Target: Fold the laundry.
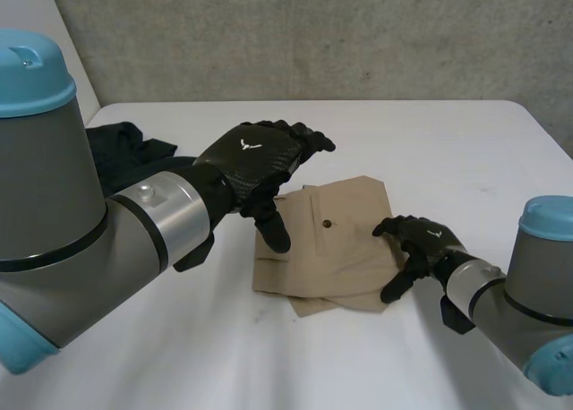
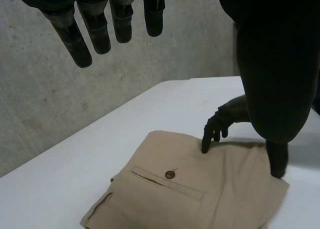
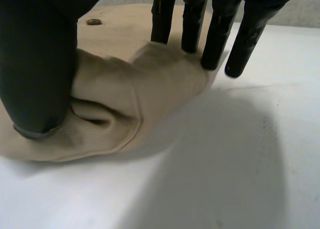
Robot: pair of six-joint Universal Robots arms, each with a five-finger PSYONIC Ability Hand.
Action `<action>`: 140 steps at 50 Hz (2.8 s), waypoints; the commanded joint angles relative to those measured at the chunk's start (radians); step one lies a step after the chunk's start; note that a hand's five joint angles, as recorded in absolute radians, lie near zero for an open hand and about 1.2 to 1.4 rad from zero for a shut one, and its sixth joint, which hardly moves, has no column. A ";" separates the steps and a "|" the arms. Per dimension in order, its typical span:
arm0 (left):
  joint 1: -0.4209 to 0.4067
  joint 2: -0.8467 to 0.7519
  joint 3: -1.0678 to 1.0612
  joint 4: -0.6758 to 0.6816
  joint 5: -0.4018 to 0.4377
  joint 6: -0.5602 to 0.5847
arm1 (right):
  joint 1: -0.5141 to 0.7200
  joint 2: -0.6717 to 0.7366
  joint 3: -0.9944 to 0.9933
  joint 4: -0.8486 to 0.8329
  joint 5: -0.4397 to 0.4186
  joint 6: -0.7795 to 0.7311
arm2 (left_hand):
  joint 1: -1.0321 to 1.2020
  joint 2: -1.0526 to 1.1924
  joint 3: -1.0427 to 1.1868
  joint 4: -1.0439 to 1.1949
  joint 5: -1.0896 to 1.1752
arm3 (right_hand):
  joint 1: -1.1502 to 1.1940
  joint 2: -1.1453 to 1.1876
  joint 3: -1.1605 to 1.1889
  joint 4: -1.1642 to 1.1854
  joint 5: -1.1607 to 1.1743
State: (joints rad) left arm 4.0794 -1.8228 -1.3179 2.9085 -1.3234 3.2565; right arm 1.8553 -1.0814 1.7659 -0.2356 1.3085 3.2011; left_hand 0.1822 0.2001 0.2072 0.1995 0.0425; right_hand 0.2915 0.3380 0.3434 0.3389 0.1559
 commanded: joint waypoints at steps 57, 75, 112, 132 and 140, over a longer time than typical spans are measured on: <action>0.049 -0.009 -0.009 0.003 0.000 -0.012 | -0.396 0.861 -1.679 0.458 0.233 -0.264 | -0.001 -0.019 -0.026 -0.018 -0.036 | 1.105 1.058 1.053 1.057 1.066; 0.049 -0.024 -0.007 0.003 -0.002 -0.012 | -0.530 0.877 -1.665 0.469 0.193 -0.311 | -0.001 -0.019 -0.026 -0.018 -0.036 | -0.117 -0.163 -0.169 -0.164 -0.156; 0.422 -0.131 -0.044 0.428 -0.099 0.319 | 0.043 -0.213 -0.366 0.058 0.074 -0.526 | -0.008 -0.026 -0.033 -0.025 -0.043 | -0.117 -0.163 -0.169 -0.164 -0.156; 0.667 -0.613 0.192 0.465 -0.050 0.623 | 0.214 -0.287 0.027 -0.004 -0.011 -0.618 | 0.743 0.725 0.718 0.725 0.708 | -0.117 -0.163 -0.169 -0.164 -0.156; 0.521 -0.484 0.114 0.477 -0.082 0.563 | 0.136 -0.295 0.010 -0.004 -0.005 -0.624 | 1.214 1.196 1.189 1.197 1.179 | -0.117 -0.163 -0.169 -0.164 -0.156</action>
State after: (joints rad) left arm 4.7101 -2.4231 -1.1354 3.3788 -1.3775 3.8738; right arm 2.0559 -1.3679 1.7931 -0.2393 1.2986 2.5793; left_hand 1.1401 1.1579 1.1528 1.1666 0.9692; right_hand 0.1955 0.2168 0.2053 0.2295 0.0487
